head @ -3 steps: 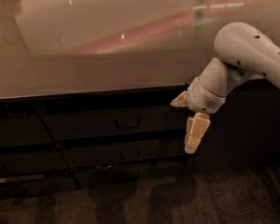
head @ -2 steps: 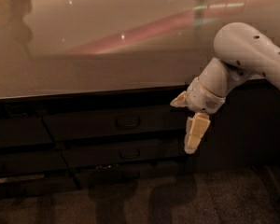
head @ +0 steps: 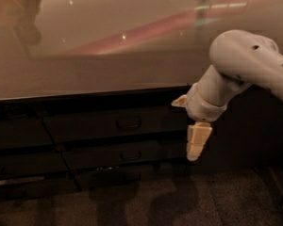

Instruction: Open top drawer

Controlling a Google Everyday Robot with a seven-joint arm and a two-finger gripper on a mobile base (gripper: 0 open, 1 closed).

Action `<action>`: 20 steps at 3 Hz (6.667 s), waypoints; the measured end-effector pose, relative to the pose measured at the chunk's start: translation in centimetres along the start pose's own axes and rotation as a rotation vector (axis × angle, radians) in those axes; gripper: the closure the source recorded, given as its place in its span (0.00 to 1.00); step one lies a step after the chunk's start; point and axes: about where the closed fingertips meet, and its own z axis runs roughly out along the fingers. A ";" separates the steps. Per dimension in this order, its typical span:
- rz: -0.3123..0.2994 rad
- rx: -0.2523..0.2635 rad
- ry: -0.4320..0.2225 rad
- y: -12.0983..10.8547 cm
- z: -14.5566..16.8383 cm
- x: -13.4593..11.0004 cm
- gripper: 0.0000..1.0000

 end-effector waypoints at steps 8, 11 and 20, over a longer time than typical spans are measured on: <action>0.142 0.019 0.111 -5.4 4.3 6.0 0.00; 0.159 -0.033 0.105 -6.1 5.7 7.0 0.00; 0.090 0.109 0.334 -7.1 6.6 10.2 0.00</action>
Offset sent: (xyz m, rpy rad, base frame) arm 0.0069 0.0037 -0.0022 -0.0052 -0.0563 -0.0032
